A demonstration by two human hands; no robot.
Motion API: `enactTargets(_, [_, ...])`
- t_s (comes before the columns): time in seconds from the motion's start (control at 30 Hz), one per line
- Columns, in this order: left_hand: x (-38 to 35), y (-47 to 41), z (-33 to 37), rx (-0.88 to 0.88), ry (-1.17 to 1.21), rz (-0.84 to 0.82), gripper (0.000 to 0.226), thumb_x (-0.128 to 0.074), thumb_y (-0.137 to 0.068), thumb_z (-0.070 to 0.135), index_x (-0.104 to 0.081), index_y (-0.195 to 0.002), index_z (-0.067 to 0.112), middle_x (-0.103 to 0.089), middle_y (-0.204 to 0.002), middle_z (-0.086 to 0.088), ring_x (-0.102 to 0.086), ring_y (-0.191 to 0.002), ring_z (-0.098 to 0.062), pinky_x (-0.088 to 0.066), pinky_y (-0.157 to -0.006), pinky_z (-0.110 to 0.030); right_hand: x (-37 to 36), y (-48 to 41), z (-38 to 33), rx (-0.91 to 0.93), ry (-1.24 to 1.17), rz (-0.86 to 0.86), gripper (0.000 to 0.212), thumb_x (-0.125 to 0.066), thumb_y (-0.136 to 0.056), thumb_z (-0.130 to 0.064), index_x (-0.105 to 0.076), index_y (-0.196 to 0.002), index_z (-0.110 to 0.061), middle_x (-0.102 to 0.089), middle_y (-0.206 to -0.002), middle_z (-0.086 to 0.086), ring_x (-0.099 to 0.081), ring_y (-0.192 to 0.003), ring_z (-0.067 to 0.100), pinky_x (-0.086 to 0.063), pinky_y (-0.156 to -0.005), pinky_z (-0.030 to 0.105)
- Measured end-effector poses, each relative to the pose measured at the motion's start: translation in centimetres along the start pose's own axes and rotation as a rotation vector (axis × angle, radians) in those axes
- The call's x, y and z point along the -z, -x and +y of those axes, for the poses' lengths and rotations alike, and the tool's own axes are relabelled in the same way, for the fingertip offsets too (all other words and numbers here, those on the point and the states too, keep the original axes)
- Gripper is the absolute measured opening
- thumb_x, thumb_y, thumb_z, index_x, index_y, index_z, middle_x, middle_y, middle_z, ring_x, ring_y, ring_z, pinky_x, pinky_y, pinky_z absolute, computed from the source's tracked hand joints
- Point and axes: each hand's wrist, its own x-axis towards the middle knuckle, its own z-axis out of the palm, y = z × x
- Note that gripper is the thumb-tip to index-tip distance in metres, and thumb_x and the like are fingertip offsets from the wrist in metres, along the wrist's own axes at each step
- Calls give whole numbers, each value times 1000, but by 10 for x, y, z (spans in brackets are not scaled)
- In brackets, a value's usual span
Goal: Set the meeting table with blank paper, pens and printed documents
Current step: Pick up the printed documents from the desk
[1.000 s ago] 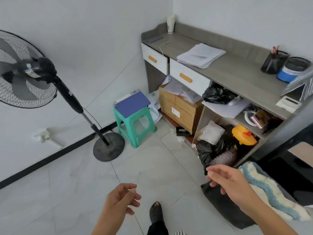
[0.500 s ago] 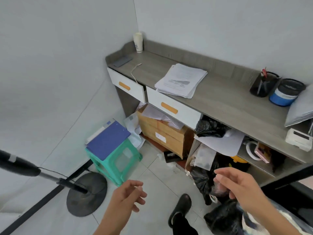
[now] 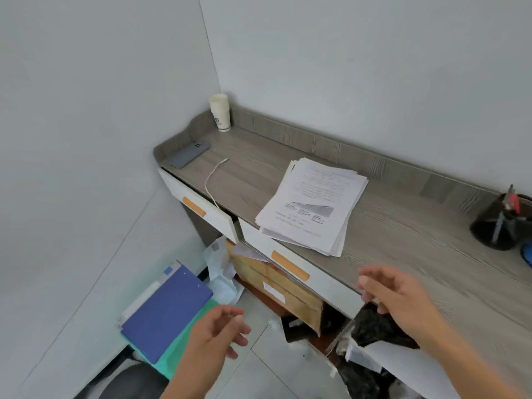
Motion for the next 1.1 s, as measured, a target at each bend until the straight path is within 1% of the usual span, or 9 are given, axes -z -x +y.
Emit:
enactTargets(0.23, [-2,-129,51,-71,-115,-115,12,-56,-94,8,-66,-95,15,-72,-81,-12,-65,-70,-18,-49,-63,-33,-9,-82,-20,-49,-24,130,14,-63,-91,-12,-65,-104,-19,-72,-85,8,-66,-80,21,-51,-69,29])
enactTargets(0.37, [-2,-217,83,-157,-200,-202,10,-62,-88,28,-67,-97,26,-71,-88,-4,-66,-81,-20,-54,-74,-38,-16,-125,-31,-111,-29,318,21,-65,-91,-12,-64,-111,-19,-69,-103,8,-65,-101,27,-52,-91,45])
enactTargets(0.5, [-11,-293,108,-205,-314,-339,11,-57,-93,30,-63,-102,27,-67,-101,7,-63,-95,-10,-46,-74,-21,-30,-166,-47,-212,-56,428,47,-65,-91,-20,-51,-136,-19,-56,-133,-3,-54,-122,21,-43,-106,46])
enactTargets(0.6, [-25,-335,119,-266,-468,-399,20,-54,-95,32,-57,-114,29,-58,-121,8,-56,-109,-10,-48,-91,-28,-38,-191,-54,-338,-197,463,61,-65,-92,-23,-37,-146,-20,-44,-141,-4,-46,-128,21,-45,-101,43])
enactTargets(0.67, [-35,-352,117,-326,-620,-480,35,-51,-96,32,-50,-130,27,-46,-139,4,-47,-122,-12,-39,-107,-31,-41,-204,-53,-412,-374,469,66,-66,-90,-23,-33,-148,-22,-44,-144,-2,-48,-124,21,-52,-91,46])
enactTargets(0.77, [-46,-358,107,-450,-925,-575,49,-44,-99,35,-34,-146,25,-18,-160,-3,-17,-146,-19,-14,-116,-28,-43,-218,-49,-463,-481,452,57,-67,-90,-21,-41,-140,-20,-56,-133,7,-58,-114,22,-56,-84,49])
enactTargets(0.87, [-50,-360,97,-571,-1158,-559,52,-39,-99,38,-26,-149,28,-1,-163,-5,-1,-149,-23,-11,-122,-36,-45,-228,-57,-455,-430,381,22,-60,-94,-19,-59,-114,-10,-73,-109,11,-70,-90,27,-56,-72,40])
enactTargets(0.93, [-47,-361,95,-578,-1162,-569,53,-38,-99,38,-24,-150,28,2,-163,-3,1,-149,-21,-10,-122,-34,-45,-236,-63,-449,-458,345,20,-59,-95,-19,-65,-113,-13,-76,-103,8,-71,-90,28,-56,-70,37])
enactTargets(1.1, [-41,-367,93,-604,-1166,-575,54,-40,-99,39,-24,-150,29,4,-163,1,0,-149,-18,-6,-120,-29,-45,-267,-66,-521,-408,255,31,-72,-84,-30,-70,-110,-15,-78,-100,5,-72,-100,30,-54,-96,48])
